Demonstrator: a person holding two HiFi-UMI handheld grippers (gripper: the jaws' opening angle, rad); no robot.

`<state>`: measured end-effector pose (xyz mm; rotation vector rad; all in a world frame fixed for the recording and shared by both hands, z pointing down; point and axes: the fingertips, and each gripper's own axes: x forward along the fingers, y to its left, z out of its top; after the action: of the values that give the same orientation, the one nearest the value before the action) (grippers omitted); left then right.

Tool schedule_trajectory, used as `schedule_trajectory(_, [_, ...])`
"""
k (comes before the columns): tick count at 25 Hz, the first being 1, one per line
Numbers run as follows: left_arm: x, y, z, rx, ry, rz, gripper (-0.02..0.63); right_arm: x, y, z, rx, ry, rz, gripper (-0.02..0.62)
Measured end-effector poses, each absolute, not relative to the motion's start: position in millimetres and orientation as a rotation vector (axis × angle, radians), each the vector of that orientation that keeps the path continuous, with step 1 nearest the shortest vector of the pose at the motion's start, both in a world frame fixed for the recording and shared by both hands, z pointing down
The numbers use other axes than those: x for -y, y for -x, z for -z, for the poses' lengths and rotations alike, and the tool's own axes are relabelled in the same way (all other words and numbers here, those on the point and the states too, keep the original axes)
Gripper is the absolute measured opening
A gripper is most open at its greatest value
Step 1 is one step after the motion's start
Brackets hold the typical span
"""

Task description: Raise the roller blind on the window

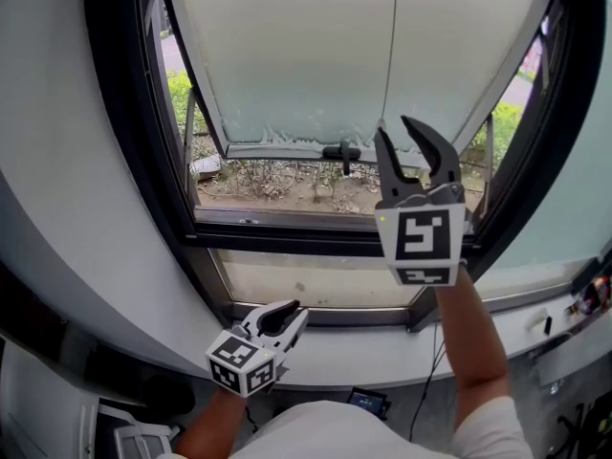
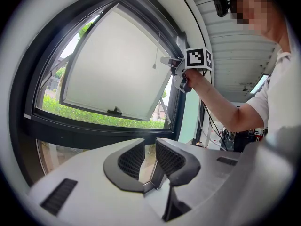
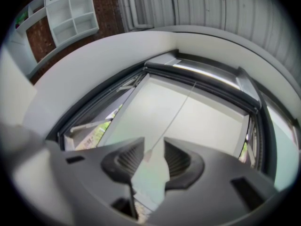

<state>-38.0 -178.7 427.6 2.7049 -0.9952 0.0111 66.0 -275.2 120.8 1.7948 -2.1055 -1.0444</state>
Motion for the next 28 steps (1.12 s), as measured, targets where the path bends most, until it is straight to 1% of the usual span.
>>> schedule_trajectory(18, [184.4, 45.3, -421.0, 1.009, -2.697, 0.012, 0.092, 277.0, -76.3, -137.0, 2.07, -1.806, 1.026, 0.12])
schedule_trajectory(28, [179.5, 42.1, -413.0, 0.998, -2.707, 0.04, 0.092, 259.8, -84.9, -155.2, 2.085, -1.802, 1.015, 0.118])
